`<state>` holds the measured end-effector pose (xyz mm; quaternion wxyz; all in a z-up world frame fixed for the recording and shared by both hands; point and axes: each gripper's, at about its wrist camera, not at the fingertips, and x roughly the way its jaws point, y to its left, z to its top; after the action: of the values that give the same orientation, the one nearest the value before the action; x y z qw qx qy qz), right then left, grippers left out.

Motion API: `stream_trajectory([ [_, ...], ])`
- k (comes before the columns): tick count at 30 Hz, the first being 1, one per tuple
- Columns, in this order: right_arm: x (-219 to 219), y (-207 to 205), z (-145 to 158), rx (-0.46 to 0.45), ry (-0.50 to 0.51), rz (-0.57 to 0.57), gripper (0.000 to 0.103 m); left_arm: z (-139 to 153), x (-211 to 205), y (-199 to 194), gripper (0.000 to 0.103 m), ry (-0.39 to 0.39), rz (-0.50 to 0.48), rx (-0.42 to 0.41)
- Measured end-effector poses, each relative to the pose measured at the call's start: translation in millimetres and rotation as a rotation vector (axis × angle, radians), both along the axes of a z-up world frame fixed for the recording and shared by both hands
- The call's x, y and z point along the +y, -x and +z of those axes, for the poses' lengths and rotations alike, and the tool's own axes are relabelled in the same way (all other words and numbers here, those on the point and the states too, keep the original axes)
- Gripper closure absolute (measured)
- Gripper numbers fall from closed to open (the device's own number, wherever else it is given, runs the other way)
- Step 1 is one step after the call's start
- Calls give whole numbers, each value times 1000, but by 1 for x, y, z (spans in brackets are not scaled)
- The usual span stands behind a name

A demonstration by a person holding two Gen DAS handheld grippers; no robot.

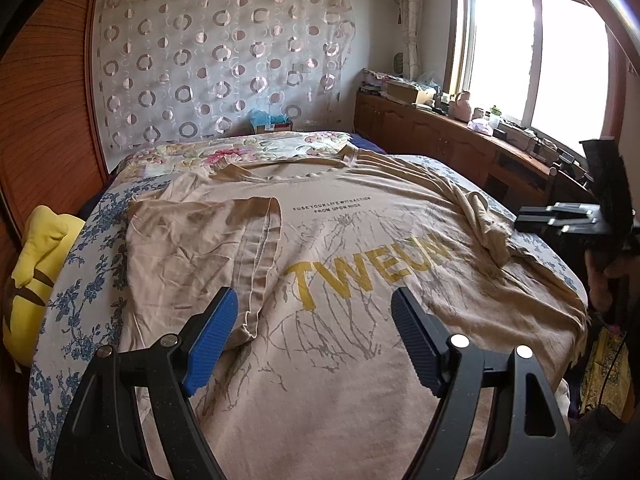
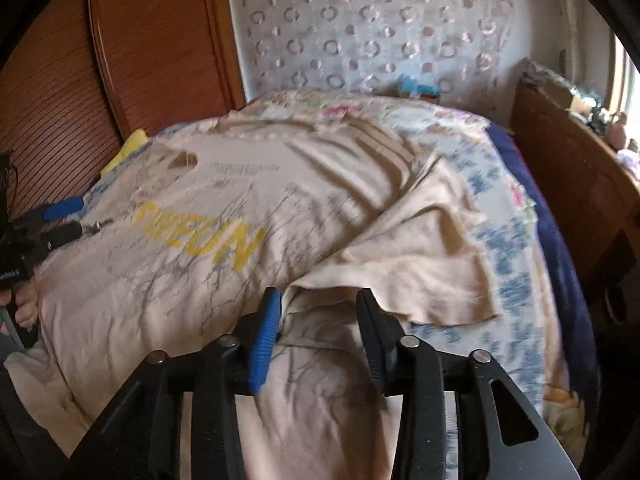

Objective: Fold small clothes
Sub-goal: 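Grasp the opposite side with the right gripper and fold it inward, release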

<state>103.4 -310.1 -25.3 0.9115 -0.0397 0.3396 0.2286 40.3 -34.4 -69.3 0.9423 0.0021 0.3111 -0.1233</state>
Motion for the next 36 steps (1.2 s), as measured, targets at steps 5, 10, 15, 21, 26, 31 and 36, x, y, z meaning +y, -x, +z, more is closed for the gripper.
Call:
stream_trajectory([
  [5,-33,-4,7,-36,9,-88,58,0,0,0,23,-2,1,1],
  [10,-62,-39,-22,54,33,-184,58,0,0,0,23,-2,3,2],
  [15,-74,-64,-39,131,-12,-180,58,-1,0,0,23,-2,4,3],
  [21,-64,-80,-41,117,53,-165,70,-1,0,1,23,1,5,4],
  [26,-52,-81,-33,104,37,-99,98,-2,0,1,23,1,7,4],
  [31,-26,-84,6,8,-21,-16,99,-1,1,1,23,1,5,4],
  [36,25,-100,28,-27,-7,82,99,1,4,4,23,16,14,-13],
])
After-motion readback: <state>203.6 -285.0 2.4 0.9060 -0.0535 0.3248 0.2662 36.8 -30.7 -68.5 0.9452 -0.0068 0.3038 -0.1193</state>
